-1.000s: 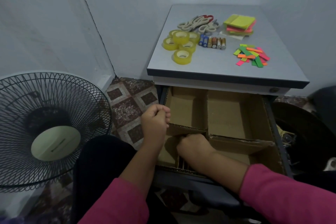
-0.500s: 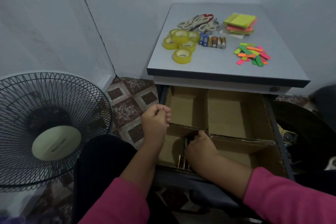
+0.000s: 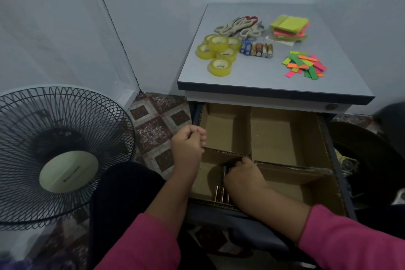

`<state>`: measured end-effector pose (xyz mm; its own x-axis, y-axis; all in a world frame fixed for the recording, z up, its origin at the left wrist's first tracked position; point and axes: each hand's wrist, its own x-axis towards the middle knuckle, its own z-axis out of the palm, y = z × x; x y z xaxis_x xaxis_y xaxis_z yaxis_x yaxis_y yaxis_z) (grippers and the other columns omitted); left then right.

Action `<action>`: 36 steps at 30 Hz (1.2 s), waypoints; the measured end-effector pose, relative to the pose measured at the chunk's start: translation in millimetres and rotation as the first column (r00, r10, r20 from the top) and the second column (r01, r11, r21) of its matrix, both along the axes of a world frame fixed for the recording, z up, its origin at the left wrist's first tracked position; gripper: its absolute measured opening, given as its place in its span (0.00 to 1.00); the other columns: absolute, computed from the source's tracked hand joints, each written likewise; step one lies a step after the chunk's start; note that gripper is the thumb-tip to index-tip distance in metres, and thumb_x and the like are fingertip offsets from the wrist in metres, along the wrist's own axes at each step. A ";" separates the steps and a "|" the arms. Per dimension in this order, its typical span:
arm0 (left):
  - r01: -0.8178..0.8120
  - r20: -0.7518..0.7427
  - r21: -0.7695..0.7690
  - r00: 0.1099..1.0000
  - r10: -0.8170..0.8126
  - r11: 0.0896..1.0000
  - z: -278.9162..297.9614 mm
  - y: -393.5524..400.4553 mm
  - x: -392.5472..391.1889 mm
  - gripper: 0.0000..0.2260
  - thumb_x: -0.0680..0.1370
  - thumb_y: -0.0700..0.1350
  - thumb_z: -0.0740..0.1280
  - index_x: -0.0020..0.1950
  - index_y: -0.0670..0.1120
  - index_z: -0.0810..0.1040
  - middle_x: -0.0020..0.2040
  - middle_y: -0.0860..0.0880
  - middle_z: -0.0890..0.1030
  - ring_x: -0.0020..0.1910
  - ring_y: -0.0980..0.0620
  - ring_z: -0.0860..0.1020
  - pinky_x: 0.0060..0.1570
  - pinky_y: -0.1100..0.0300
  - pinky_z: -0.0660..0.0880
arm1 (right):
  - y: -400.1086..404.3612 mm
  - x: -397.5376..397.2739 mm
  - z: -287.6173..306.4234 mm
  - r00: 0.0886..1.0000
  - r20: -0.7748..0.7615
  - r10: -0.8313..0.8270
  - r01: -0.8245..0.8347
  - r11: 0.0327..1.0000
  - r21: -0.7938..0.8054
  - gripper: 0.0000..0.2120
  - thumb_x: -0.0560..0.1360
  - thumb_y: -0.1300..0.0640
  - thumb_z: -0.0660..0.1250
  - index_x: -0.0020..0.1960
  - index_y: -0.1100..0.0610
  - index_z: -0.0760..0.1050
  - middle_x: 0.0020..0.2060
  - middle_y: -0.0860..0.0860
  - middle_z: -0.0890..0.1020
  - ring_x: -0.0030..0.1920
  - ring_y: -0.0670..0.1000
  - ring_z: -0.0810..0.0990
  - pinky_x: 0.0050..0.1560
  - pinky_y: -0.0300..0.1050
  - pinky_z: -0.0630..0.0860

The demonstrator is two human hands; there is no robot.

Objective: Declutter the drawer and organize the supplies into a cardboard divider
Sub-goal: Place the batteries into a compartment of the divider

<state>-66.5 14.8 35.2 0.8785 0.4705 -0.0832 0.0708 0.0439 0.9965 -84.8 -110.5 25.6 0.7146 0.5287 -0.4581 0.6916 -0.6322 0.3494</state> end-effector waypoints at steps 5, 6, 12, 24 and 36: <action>-0.001 -0.001 -0.003 1.000 0.001 1.000 -0.7 0.1 0.6 0.14 0.77 0.30 0.57 0.36 0.41 0.76 0.32 0.48 0.76 0.26 0.61 0.72 0.25 0.67 0.68 | -1.4 -2.9 1.0 1.000 0.006 -0.011 0.010 0.989 0.148 0.11 0.78 0.62 0.60 0.57 0.58 0.77 0.56 0.56 0.80 0.57 0.57 0.75 0.58 0.49 0.65; -0.001 -0.001 -0.001 1.000 0.001 1.000 -0.5 -0.3 0.6 0.14 0.77 0.30 0.57 0.36 0.41 0.76 0.32 0.48 0.76 0.26 0.61 0.72 0.25 0.67 0.68 | -2.2 -3.2 1.2 1.000 0.003 -0.002 0.001 0.982 0.187 0.11 0.77 0.62 0.60 0.57 0.58 0.76 0.56 0.56 0.79 0.57 0.57 0.75 0.56 0.49 0.65; -0.005 -0.006 0.005 1.000 0.005 1.000 0.1 -0.3 0.4 0.14 0.77 0.30 0.57 0.36 0.41 0.75 0.32 0.47 0.76 0.25 0.61 0.72 0.25 0.67 0.68 | -3.0 2.5 -7.0 0.982 -0.064 0.178 -0.155 0.950 0.270 0.15 0.78 0.63 0.57 0.63 0.58 0.74 0.60 0.58 0.74 0.57 0.59 0.73 0.48 0.48 0.65; 0.003 0.012 0.063 1.000 -0.004 0.998 -4.8 -2.7 2.1 0.14 0.77 0.30 0.58 0.36 0.42 0.76 0.31 0.48 0.76 0.28 0.58 0.73 0.27 0.66 0.68 | -24.1 5.1 -4.0 0.986 0.105 0.133 -0.169 0.730 0.662 0.04 0.67 0.53 0.68 0.40 0.52 0.79 0.35 0.49 0.78 0.35 0.51 0.78 0.31 0.43 0.73; 0.141 0.245 0.554 0.914 -0.323 0.821 65.6 -40.5 61.0 0.08 0.80 0.38 0.61 0.51 0.50 0.76 0.48 0.54 0.79 0.48 0.60 0.77 0.47 0.69 0.74 | -72.5 113.5 78.6 0.754 0.292 -0.589 -0.146 0.282 0.948 0.11 0.76 0.60 0.65 0.57 0.57 0.79 0.50 0.54 0.80 0.54 0.55 0.74 0.53 0.48 0.68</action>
